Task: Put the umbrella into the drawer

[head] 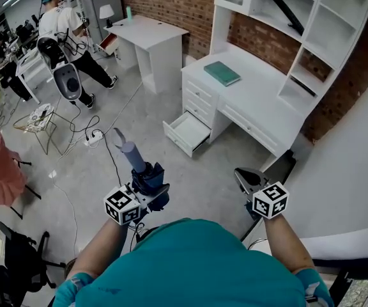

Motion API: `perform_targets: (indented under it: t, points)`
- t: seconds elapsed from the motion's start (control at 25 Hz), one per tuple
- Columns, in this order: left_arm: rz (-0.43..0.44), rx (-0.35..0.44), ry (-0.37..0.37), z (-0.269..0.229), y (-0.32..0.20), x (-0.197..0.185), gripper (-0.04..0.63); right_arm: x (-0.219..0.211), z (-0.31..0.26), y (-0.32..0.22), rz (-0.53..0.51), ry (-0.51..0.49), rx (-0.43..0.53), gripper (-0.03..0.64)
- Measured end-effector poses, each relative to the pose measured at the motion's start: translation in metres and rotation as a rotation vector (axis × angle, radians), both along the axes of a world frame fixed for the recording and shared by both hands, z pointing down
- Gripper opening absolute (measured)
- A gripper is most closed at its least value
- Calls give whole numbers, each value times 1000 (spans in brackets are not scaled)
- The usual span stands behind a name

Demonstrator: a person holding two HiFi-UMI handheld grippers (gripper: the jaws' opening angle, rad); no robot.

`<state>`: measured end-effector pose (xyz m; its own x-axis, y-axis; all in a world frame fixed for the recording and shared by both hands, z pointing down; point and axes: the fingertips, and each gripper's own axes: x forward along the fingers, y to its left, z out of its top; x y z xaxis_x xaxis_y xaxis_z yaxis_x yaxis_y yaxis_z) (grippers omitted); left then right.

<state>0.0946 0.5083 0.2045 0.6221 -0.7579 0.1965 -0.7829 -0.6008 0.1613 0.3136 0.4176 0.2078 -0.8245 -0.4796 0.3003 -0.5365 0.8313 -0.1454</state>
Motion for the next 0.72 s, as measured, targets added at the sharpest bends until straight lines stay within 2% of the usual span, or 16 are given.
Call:
perform_targets:
  t: [0.2,0.4,0.72]
  points:
    - [4,-10,-5,4,-5,16,264,15,11,-7,9,-19,-29,23]
    - [6,-17,-7,6,-23,7,264,5,17,-21,-5,-4,-36,23]
    - [73,-28,16,27,-105,-30,264,-28,31,-93,54,25,-31,23]
